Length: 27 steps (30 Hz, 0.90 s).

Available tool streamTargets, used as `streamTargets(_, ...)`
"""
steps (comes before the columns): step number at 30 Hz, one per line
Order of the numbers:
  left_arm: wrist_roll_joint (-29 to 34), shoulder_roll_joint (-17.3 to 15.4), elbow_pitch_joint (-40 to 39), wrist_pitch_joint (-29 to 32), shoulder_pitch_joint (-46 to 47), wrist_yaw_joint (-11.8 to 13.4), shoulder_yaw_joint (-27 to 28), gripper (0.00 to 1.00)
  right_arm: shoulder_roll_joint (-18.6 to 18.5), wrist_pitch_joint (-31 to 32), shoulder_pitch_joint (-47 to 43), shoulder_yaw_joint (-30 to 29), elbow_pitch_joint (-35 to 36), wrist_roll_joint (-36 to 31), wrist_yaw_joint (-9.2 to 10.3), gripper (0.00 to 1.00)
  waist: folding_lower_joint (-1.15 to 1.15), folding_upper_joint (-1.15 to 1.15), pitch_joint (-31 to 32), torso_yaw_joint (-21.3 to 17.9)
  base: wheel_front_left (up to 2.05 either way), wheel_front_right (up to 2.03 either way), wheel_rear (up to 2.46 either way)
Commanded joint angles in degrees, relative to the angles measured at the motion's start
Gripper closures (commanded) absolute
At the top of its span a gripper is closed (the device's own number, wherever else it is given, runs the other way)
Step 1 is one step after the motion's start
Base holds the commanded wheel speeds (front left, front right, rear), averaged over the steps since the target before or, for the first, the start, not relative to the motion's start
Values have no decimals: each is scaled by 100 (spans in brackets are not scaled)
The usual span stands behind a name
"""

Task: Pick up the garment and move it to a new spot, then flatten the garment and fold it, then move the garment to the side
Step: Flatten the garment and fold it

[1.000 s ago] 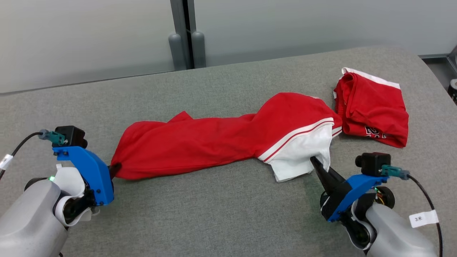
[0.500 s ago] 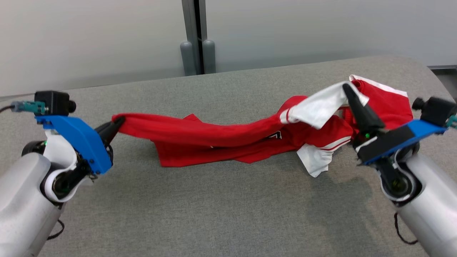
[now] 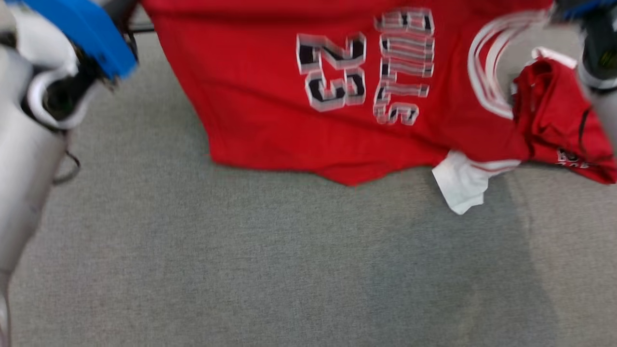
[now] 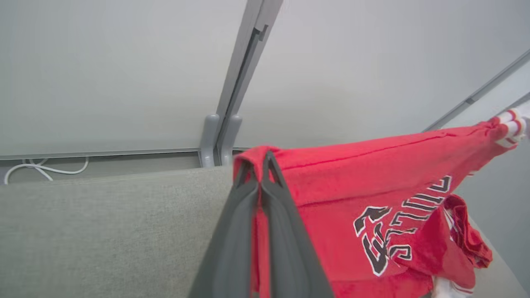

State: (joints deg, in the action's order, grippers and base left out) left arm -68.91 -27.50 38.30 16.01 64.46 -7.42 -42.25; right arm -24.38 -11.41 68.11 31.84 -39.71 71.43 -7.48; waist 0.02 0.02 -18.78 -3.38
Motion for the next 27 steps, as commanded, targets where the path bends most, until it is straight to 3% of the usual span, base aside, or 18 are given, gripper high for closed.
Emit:
streamTargets(1, 105, 65, 247, -197, 515, -9, 101, 100, 38, -106, 540, -1, -197, -76, -3, 100, -2, -2, -317, 184, 0, 0, 0)
streamTargets(8, 396, 239, 958, -733, 1804, -9, 208, 100, 56, -290, 1869, 46, -598, -198, -3, 100, -2, -2, -541, 162, 0, 0, 0)
streamTargets(16, 465, 303, 1324, -1061, 2459, -9, 174, 100, -5, -363, 2549, 123, -527, -176, -3, 100, -2, -2, -560, 93, 0, 0, 0)
streamTargets(20, 242, 324, 1215, -1026, 2352, -9, 119, 100, -126, -363, 2565, 235, -337, -38, -3, 100, -2, -2, -564, 111, 0, 0, 0)
streamTargets(27, -91, 132, 641, -960, 1328, -10, -401, 100, -454, -83, 1618, 901, 451, 304, -3, 100, -2, -2, -389, 107, 0, 0, 0)
